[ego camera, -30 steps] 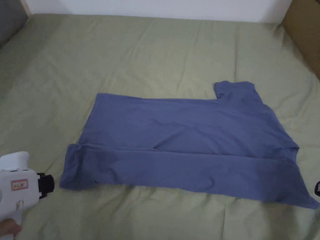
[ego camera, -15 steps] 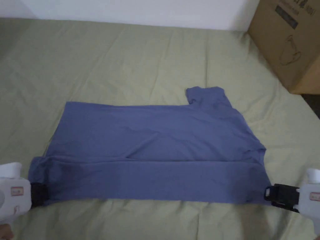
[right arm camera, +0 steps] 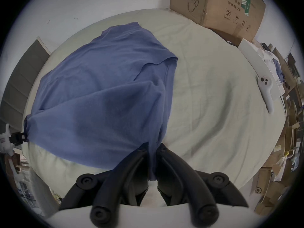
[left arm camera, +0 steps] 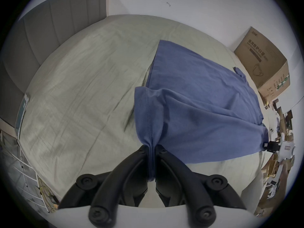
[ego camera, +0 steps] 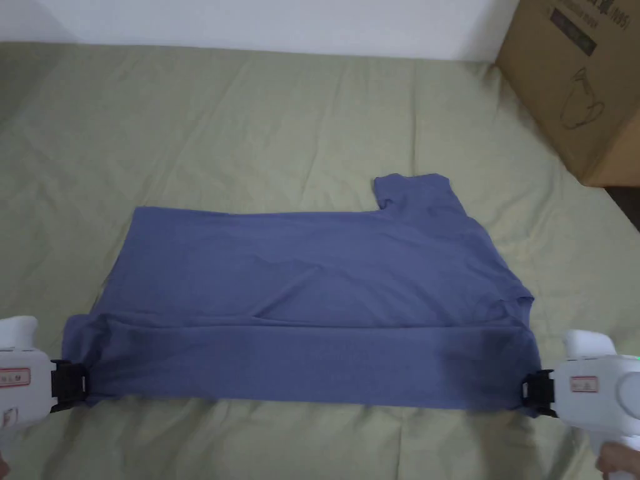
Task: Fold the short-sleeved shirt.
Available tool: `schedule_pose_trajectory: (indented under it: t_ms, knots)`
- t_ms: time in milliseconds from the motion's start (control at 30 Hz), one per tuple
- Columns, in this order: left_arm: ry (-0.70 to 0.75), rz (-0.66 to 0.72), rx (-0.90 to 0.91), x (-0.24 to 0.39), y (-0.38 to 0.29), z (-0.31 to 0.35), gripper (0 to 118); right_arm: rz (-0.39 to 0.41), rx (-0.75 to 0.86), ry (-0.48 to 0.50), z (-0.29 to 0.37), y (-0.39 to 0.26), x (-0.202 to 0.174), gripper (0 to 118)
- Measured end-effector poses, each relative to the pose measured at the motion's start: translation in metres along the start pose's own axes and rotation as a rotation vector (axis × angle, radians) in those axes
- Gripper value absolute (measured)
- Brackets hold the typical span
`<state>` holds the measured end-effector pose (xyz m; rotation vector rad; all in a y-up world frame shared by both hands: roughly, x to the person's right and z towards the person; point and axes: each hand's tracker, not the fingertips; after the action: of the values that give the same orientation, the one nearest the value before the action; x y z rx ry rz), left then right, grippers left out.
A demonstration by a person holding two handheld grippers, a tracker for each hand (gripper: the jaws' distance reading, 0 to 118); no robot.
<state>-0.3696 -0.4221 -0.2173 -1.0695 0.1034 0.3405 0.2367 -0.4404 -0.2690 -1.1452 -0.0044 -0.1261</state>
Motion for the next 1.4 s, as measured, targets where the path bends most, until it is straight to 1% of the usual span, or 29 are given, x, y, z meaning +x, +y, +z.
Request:
schedule_pose_trajectory:
  t_ms: [67, 133, 267, 300, 367, 467, 500, 533, 567, 600, 633, 667, 700, 733, 767, 800, 833, 900, 933, 967, 1000, 1067, 1133, 1200, 1267, 1300, 1333, 1367, 1400]
  knots:
    - [-0.020, 0.008, 0.002, -0.005, -0.002, 0.010, 5, -0.054, 0.035, 0.059, 0.017, -0.004, 0.009, 8]
    - [-0.031, -0.005, -0.002, -0.006, -0.011, 0.023, 5, -0.080, 0.039, 0.091, 0.039, -0.010, 0.014, 8]
    - [0.022, -0.109, -0.024, -0.007, -0.045, 0.040, 5, -0.039, 0.010, 0.055, 0.053, -0.037, 0.026, 8]
    - [0.020, -0.099, -0.037, -0.009, -0.054, 0.041, 5, -0.044, -0.013, 0.060, 0.050, -0.047, 0.029, 8]
    - [0.015, -0.088, -0.072, -0.013, -0.069, 0.036, 5, -0.103, -0.076, 0.071, 0.038, -0.063, 0.039, 8]
    - [0.034, -0.083, -0.100, -0.014, -0.082, 0.021, 5, -0.151, -0.051, 0.101, 0.024, -0.079, 0.042, 8]
    - [0.029, -0.069, -0.102, -0.015, -0.082, 0.019, 5, -0.165, -0.042, 0.102, 0.024, -0.079, 0.042, 10]
    - [0.020, -0.063, -0.104, -0.018, -0.080, 0.016, 6, -0.177, -0.048, 0.103, 0.024, -0.075, 0.043, 21]
    - [0.023, -0.048, -0.094, -0.021, -0.077, 0.017, 21, -0.190, -0.066, 0.086, 0.026, -0.073, 0.042, 49]
    - [0.029, -0.030, -0.083, -0.021, -0.073, 0.019, 46, -0.194, -0.070, 0.084, 0.033, -0.069, 0.042, 66]
    - [0.032, -0.029, -0.078, -0.023, -0.068, 0.023, 77, -0.184, -0.054, 0.091, 0.041, -0.066, 0.043, 67]
    - [0.020, -0.019, -0.042, -0.026, -0.063, 0.031, 101, -0.160, -0.025, 0.092, 0.050, -0.060, 0.042, 66]
    - [0.000, -0.009, 0.007, -0.028, -0.057, 0.040, 104, -0.134, 0.010, 0.063, 0.061, -0.053, 0.040, 67]
    - [-0.013, 0.002, 0.042, -0.022, -0.050, 0.050, 104, -0.110, 0.041, 0.052, 0.069, -0.048, 0.038, 66]
    - [-0.023, 0.018, 0.078, -0.022, -0.043, 0.057, 104, -0.093, 0.075, 0.053, 0.077, -0.041, 0.035, 65]
    - [-0.031, 0.031, 0.107, -0.021, -0.035, 0.060, 102, -0.095, 0.106, 0.066, 0.084, -0.034, 0.032, 64]
    - [-0.033, 0.028, 0.134, -0.020, -0.030, 0.061, 92, -0.094, 0.131, 0.086, 0.085, -0.029, 0.032, 57]
    - [-0.032, -0.024, 0.156, -0.004, -0.016, 0.056, 32, -0.103, 0.176, 0.110, 0.086, -0.015, 0.023, 15]
    - [0.015, -0.037, 0.146, 0.000, -0.011, 0.046, 7, -0.113, 0.180, 0.101, 0.081, -0.009, 0.018, 0]
    - [0.037, -0.030, 0.142, 0.001, -0.008, 0.036, 3, -0.132, 0.178, 0.096, 0.075, -0.002, 0.017, 0]
    - [0.021, -0.008, 0.139, 0.010, -0.003, 0.029, 1, -0.164, 0.146, 0.142, 0.066, 0.005, 0.015, 0]
    - [-0.046, 0.023, 0.128, 0.010, 0.003, 0.017, 0, -0.180, 0.133, 0.185, 0.053, 0.021, 0.010, 0]
    - [-0.054, 0.017, 0.122, 0.021, 0.012, 0.011, 0, -0.174, 0.151, 0.191, 0.039, 0.045, 0.006, 0]
    - [-0.048, -0.021, 0.126, 0.025, 0.021, 0.004, 0, -0.150, 0.183, 0.182, 0.024, 0.080, -0.001, 7]
    - [-0.051, -0.037, 0.129, 0.036, 0.032, 0.001, 0, -0.127, 0.168, 0.166, 0.000, 0.121, -0.004, 23]
    - [-0.051, -0.039, 0.128, 0.037, 0.036, -0.001, 0, -0.101, 0.142, 0.166, -0.015, 0.141, -0.006, 55]
    - [-0.052, -0.039, 0.129, 0.037, 0.039, -0.003, 0, -0.089, 0.131, 0.170, -0.029, 0.158, -0.008, 81]
    - [-0.055, -0.041, 0.132, 0.036, 0.041, -0.006, 0, -0.058, 0.102, 0.153, -0.049, 0.178, -0.009, 82]
    - [-0.055, -0.038, 0.130, 0.044, 0.046, -0.006, 0, -0.051, 0.068, 0.117, -0.067, 0.194, -0.012, 80]
